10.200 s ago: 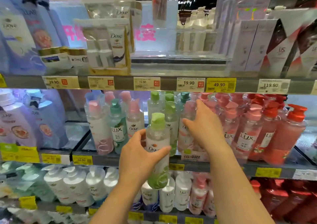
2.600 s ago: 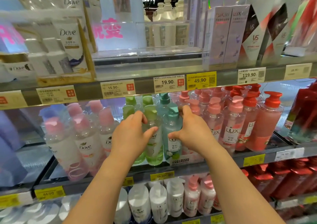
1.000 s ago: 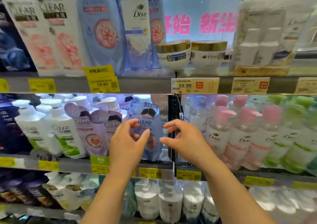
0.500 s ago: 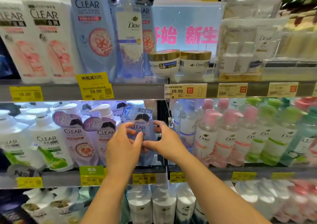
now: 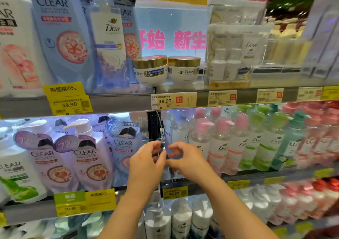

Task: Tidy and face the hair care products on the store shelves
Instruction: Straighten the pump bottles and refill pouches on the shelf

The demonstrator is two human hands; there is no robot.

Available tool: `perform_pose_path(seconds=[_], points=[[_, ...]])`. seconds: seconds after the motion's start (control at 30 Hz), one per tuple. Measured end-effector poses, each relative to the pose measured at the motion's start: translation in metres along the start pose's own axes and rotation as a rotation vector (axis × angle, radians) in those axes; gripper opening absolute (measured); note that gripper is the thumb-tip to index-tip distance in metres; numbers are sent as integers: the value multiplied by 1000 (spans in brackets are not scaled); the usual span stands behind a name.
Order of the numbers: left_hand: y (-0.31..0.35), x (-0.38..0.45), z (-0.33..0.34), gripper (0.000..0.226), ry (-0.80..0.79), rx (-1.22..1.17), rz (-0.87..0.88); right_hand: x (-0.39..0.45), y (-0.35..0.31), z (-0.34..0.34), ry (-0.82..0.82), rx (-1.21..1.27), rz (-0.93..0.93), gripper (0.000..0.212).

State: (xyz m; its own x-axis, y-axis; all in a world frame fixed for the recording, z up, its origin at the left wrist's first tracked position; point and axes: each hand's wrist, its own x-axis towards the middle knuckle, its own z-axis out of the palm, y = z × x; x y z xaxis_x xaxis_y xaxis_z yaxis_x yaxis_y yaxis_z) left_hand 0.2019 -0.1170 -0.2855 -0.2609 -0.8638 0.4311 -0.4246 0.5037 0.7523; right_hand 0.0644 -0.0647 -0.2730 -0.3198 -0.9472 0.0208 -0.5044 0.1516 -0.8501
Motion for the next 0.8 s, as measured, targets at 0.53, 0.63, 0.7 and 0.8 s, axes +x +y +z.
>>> perform_pose_path(seconds=[0.53,0.63,0.7,0.8], points=[[13,58,71,61,-152,-121,-192,-47,6,-98,83,25,-1,32],[7,72,79,82,-172,-107,-215,-49,8,-107,84,14,3,34],[4,79,84,92,-192,-86,-225,-48,10,-111,86,-3,3,34],[12,77,83,89,-194,-114,-212,-45,11,-115,75,-9,4,32]])
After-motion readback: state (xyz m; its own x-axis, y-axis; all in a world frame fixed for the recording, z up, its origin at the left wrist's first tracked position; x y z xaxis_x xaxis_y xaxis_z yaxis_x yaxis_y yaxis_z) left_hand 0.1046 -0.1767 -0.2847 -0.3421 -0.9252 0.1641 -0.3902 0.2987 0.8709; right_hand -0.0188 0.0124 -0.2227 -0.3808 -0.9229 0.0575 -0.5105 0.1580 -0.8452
